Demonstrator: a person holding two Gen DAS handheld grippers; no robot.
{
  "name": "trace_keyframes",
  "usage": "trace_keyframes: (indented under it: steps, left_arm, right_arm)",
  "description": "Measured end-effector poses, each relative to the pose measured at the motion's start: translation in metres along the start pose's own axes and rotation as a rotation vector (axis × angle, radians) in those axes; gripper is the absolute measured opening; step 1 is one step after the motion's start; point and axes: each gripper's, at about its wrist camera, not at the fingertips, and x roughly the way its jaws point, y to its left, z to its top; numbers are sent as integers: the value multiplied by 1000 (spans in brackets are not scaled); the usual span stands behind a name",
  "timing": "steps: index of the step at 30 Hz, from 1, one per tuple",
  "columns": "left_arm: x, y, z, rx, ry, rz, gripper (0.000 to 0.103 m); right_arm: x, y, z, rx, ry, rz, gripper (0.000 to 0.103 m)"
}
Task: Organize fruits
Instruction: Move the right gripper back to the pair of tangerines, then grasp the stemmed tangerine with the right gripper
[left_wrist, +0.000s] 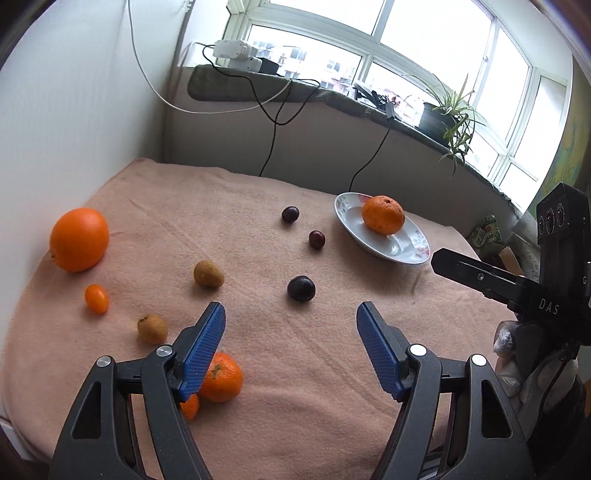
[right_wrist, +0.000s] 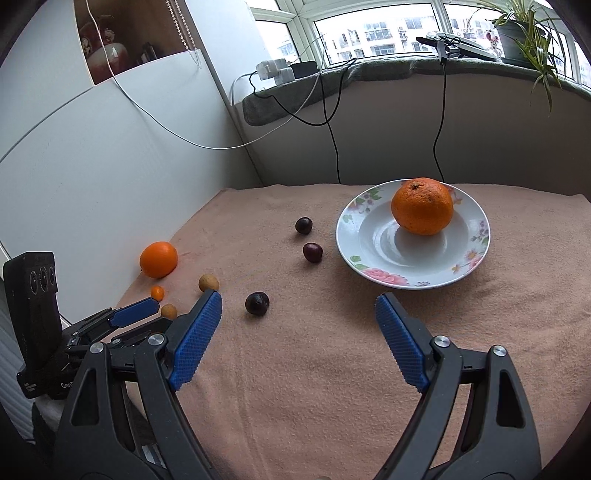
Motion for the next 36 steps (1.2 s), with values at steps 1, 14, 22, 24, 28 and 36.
trace_keyframes:
  steps: [1,14,22,24,28,36]
  left_arm:
    - [-3,5,-3,-8,0,14,74]
    - [-30,50,-48,-102,46,79,72]
    - [-23,56,-57,-97,69,88,67]
    - [-21,58,-56,-91,68,93,62]
    - [-15,61,-55,-84,75,98,60]
    - [-13,65,-53,-72,74,88,57]
  right_arm:
    - [3,5,-2,-9,11,10,88]
    - [51,67,-22,-154,159,156,80]
    - [86,91,-35,-175,269,242,65]
    - [91,96,-38,-182,289,263,62]
    - [102,105,-41,-188,317,283,58]
    - [120,106,-46,-162,378,323,49]
